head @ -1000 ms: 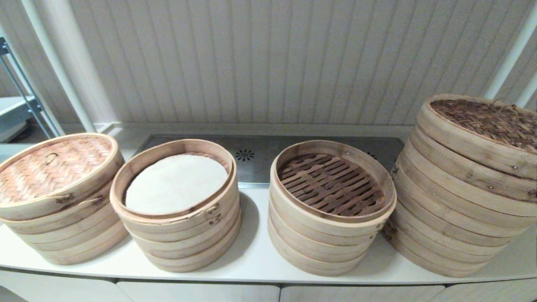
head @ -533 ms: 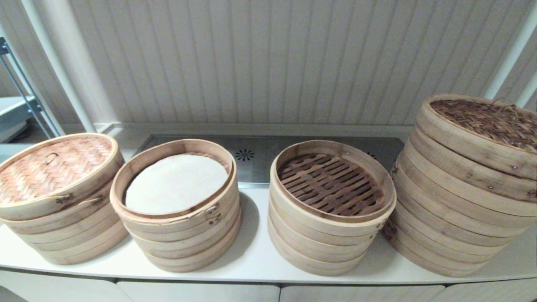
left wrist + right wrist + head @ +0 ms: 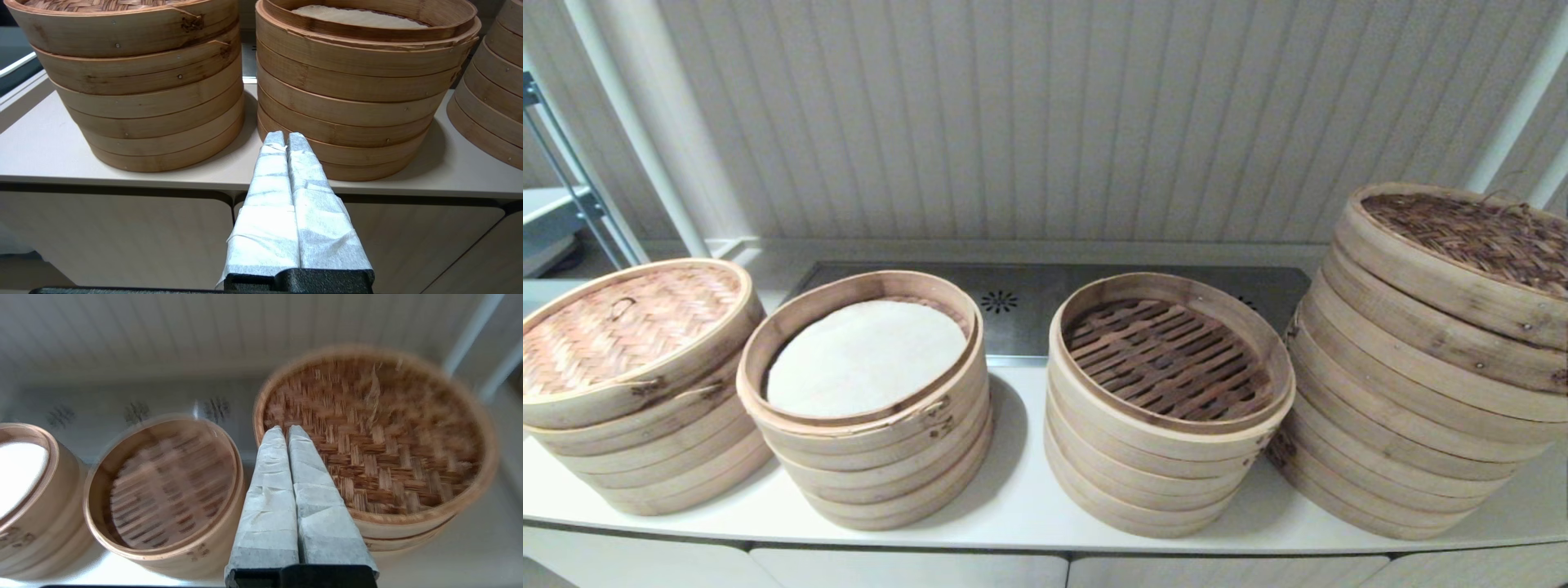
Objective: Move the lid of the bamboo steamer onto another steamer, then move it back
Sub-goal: Pick up the steamer
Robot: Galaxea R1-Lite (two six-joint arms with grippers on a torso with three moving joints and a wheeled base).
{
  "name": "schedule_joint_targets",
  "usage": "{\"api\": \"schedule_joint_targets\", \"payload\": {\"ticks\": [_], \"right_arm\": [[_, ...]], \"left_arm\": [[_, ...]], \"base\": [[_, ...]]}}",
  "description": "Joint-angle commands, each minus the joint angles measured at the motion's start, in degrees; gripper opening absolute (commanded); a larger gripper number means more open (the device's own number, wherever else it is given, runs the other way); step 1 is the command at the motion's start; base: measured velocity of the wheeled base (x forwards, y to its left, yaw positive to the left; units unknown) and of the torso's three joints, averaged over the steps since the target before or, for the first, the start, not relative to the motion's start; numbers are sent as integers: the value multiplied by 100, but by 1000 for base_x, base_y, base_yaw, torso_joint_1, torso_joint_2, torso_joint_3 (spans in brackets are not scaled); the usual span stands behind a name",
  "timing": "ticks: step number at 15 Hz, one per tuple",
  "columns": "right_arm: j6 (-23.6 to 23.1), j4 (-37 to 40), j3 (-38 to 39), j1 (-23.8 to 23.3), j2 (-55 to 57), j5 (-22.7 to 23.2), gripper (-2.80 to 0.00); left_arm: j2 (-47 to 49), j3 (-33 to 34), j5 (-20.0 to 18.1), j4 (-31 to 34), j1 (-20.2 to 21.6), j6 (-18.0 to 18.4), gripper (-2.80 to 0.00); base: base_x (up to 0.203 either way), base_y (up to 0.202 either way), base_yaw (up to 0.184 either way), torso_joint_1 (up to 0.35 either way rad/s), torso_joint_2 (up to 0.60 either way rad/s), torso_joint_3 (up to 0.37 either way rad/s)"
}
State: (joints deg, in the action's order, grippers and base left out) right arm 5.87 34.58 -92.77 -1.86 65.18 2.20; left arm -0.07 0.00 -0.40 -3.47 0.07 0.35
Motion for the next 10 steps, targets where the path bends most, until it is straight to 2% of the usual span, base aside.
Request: {"api": "schedule_joint_targets", "payload": {"ticks": [1,4,6,8,9,10], "right_arm": [[35,709,-910,-333,1185,135,-280],[47,1385,-1809,-999,2238,251,-280],[1,1320,-1917,-1304,2612,169,-280],[-4,973,-1929,-1305,2757,66,-280],[-8,849,-1929,-1302,2817,-136,0],[-62,757,-1929,-1303,2849,-233,0]], "left_arm": [[7,123,5,-5,1,1,-280],[7,123,-4,4,1,1,-280],[7,123,-4,21,1,9,-280],[7,114,-4,30,1,9,-280],[7,114,-4,39,1,9,-280],[7,114,-4,39,1,9,-280]], "base": [[0,0,0,0,0,0],[0,0,0,0,0,0],[0,0,0,0,0,0],[0,0,0,0,0,0],[0,0,0,0,0,0],[0,0,0,0,0,0]]}}
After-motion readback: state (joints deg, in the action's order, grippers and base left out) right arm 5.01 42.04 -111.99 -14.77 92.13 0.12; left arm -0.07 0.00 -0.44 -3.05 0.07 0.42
